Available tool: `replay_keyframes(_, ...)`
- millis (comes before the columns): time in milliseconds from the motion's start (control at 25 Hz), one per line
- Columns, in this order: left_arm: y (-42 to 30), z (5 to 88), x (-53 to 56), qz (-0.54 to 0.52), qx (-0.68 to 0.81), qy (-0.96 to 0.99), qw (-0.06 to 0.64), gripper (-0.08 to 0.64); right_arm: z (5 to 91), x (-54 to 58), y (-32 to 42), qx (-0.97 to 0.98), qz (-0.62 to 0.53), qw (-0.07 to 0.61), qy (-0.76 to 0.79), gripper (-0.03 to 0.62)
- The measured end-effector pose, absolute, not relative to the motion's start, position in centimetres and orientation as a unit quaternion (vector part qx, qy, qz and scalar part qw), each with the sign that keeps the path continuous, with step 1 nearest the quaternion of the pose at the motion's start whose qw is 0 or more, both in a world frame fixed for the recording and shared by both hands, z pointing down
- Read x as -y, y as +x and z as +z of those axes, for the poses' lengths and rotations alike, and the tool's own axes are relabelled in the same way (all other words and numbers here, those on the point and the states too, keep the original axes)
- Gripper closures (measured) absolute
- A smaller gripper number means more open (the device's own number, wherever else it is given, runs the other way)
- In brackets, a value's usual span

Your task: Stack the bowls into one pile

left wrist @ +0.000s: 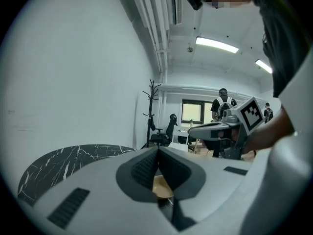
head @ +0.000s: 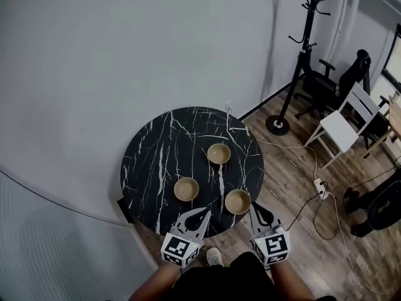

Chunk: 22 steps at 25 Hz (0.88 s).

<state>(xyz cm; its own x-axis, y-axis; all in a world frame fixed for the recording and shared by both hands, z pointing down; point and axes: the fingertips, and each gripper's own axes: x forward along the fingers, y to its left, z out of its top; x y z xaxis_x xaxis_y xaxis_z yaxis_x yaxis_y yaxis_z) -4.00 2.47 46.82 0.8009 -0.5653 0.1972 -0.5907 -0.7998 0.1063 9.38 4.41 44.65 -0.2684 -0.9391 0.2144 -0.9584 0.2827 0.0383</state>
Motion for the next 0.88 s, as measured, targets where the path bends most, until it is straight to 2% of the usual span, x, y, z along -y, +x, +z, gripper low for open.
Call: replay_keyframes(880, -3.2, 49.6, 3.2, 0.09, 0.358, 0.922, 0.114, 0.548, 51.2, 1.5, 11.4, 0.816, 0.083, 0.145, 0.553, 0.583)
